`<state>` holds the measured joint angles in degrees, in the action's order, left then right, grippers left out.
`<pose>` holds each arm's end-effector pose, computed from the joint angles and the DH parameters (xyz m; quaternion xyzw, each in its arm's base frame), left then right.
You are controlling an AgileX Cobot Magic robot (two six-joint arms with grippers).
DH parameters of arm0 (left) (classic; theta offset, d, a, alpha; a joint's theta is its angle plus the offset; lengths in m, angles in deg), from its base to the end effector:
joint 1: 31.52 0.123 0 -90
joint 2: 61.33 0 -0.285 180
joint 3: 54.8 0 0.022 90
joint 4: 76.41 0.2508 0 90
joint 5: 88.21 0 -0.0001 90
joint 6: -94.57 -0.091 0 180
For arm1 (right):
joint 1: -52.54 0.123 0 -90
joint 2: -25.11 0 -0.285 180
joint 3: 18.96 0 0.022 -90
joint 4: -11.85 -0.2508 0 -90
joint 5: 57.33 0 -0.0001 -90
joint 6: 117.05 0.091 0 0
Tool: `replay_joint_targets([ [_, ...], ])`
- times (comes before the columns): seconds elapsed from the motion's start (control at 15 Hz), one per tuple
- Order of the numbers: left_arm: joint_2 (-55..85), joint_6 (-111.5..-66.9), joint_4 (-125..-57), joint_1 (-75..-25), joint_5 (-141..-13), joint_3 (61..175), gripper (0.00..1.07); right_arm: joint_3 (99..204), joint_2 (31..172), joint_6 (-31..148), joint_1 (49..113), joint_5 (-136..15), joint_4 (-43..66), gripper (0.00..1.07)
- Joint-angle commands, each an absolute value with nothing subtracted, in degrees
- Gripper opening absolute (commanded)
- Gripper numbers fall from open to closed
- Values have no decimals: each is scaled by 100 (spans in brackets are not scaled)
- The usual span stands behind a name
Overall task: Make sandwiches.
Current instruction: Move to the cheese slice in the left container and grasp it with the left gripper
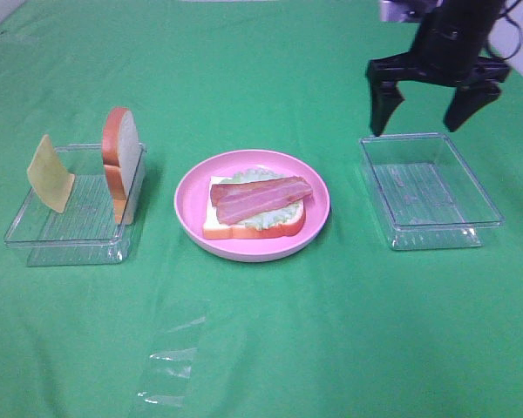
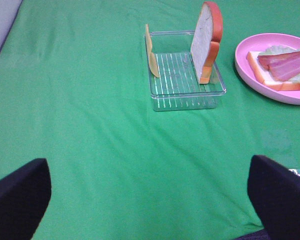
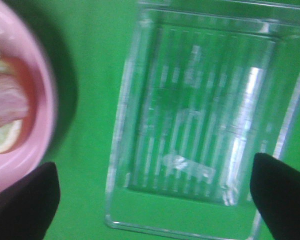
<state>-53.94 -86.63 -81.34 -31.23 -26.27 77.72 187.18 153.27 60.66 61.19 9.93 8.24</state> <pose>-0.0091 -0.0070 0.2811 0.0094 0.8509 -0.0361 0.5239 0.4370 0.0718 0.2271 -0.0855 0.9915 0.0352 0.0916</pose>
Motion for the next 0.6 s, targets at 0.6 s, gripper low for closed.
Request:
replay_joint_targets([
  [0.6, -5400, -8669, -8123, -3135, -2650, 7766, 100, 18701, 14915, 5854, 5002, 1876, 910, 98],
])
